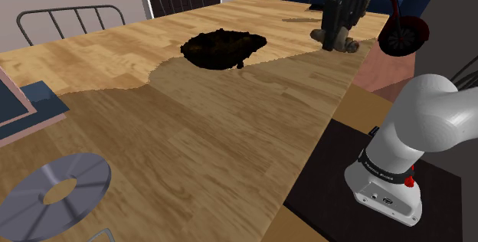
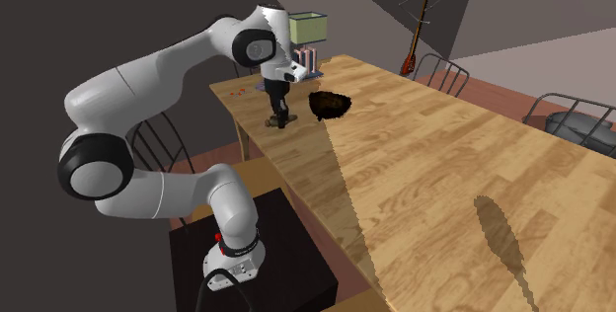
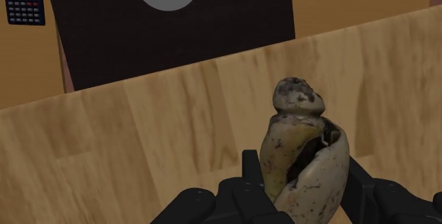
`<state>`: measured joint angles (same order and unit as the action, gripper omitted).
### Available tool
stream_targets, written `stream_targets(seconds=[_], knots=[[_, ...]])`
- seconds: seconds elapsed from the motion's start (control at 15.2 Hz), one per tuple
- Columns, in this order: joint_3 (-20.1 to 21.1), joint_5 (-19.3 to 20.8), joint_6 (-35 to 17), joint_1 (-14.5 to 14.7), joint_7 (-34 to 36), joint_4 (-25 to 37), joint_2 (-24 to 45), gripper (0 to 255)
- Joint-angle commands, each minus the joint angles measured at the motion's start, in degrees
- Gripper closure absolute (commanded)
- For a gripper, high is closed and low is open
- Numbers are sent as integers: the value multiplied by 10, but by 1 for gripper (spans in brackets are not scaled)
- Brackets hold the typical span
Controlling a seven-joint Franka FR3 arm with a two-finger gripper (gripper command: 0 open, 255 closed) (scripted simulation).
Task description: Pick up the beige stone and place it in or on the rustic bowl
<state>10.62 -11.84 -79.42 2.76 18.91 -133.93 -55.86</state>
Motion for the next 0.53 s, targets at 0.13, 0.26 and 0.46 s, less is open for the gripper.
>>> stream_targets(seconds=[0.13, 0.26, 0.46], knots=[[-4, 4, 24, -2, 2, 39, 16, 255], [-5, 6, 36, -3, 3, 60, 24, 255], [-8, 8, 54, -4, 5, 91, 38, 255]])
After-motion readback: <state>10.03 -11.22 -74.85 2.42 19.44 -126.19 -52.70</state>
